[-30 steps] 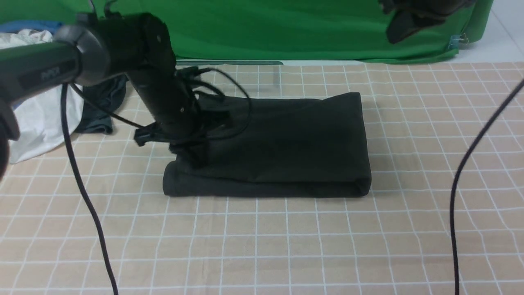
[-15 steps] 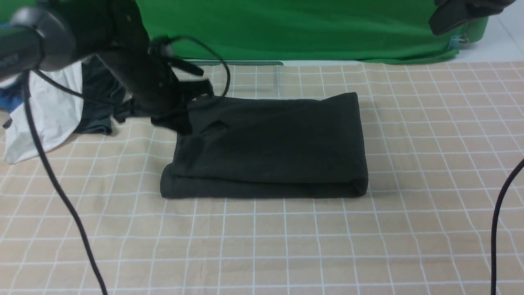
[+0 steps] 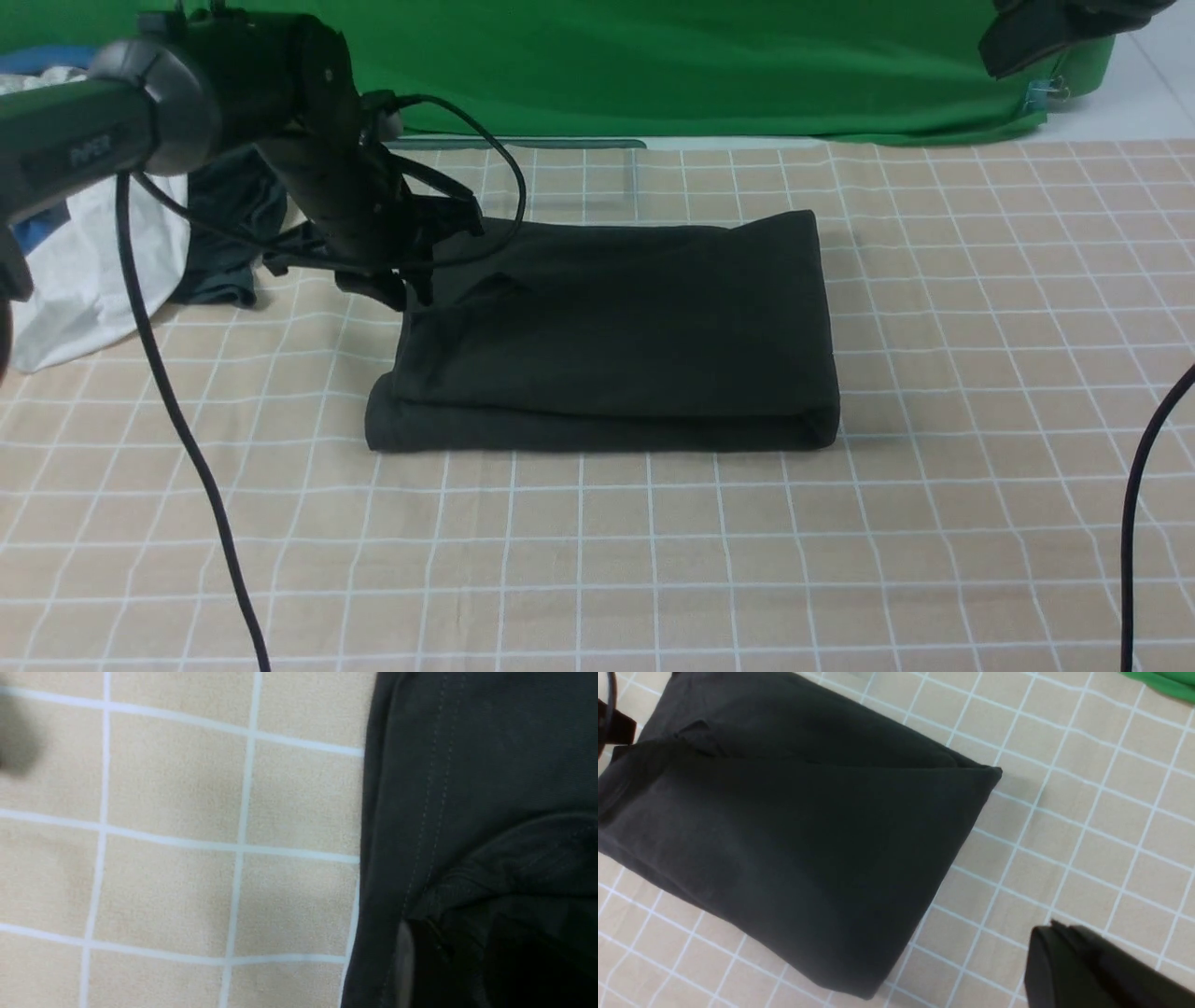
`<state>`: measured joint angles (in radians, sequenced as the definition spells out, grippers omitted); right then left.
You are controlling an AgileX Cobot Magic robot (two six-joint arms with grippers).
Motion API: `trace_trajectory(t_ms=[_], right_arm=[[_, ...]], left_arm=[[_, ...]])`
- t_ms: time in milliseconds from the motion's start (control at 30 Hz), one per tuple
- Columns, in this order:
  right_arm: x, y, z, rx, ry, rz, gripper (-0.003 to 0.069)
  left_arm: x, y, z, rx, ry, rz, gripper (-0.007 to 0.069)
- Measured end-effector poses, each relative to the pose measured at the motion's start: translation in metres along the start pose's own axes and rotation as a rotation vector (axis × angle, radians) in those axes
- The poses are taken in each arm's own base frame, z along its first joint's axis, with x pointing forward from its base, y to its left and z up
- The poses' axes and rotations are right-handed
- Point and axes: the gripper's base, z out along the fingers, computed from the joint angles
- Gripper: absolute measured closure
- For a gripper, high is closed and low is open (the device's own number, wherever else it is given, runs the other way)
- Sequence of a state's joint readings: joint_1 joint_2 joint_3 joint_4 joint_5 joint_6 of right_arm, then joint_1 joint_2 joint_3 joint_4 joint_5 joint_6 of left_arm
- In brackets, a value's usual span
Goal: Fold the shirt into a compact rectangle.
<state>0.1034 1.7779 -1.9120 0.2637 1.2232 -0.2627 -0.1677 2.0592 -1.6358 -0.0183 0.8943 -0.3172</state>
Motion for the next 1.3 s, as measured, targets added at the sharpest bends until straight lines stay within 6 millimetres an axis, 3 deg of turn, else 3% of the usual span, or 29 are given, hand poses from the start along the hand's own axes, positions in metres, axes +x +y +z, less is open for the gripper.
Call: trace_trajectory(t_ms=[200, 333, 467, 533, 567, 633, 833, 1067, 1300], right_arm=[[0.0, 0.0, 0.0, -0.001, 0.0, 0.0, 0.0621], [0.0, 0.0, 0.0, -0.001, 0.0, 0.0, 0.0621], [0.0, 0.0, 0.0, -0.001, 0.0, 0.0, 0.0621], [0.0, 0.0, 0.0, -0.001, 0.0, 0.0, 0.0621], [0.0, 0.0, 0.0, -0.001, 0.0, 0.0, 0.0621], [0.0, 0.0, 0.0, -0.001, 0.0, 0.0, 0.0621], [-0.001, 0.0, 0.0, 0.001, -0.011, 0.001, 0.0621], [-0.001, 0.0, 0.0, 0.001, -0.012, 0.0, 0.0621], [-0.001, 0.0, 0.0, 0.002, -0.015, 0.0, 0.0621]], left_arm=[[0.003, -0.004, 0.009, 0.038, 0.037, -0.043, 0.0223], [0.007, -0.006, 0.02, 0.059, 0.09, -0.073, 0.0218], [0.008, -0.006, 0.026, 0.063, 0.095, -0.063, 0.0314], [0.006, -0.006, 0.024, 0.068, 0.079, -0.051, 0.0412], [0.004, -0.007, 0.02, 0.075, 0.056, -0.03, 0.0519], [0.002, -0.008, 0.013, 0.086, 0.022, -0.003, 0.0576], [-0.004, -0.01, -0.005, 0.106, -0.054, 0.073, 0.058], [-0.006, -0.009, -0.006, 0.099, -0.074, 0.125, 0.0579], [-0.019, -0.01, -0.005, 0.101, -0.215, 0.105, 0.0579]])
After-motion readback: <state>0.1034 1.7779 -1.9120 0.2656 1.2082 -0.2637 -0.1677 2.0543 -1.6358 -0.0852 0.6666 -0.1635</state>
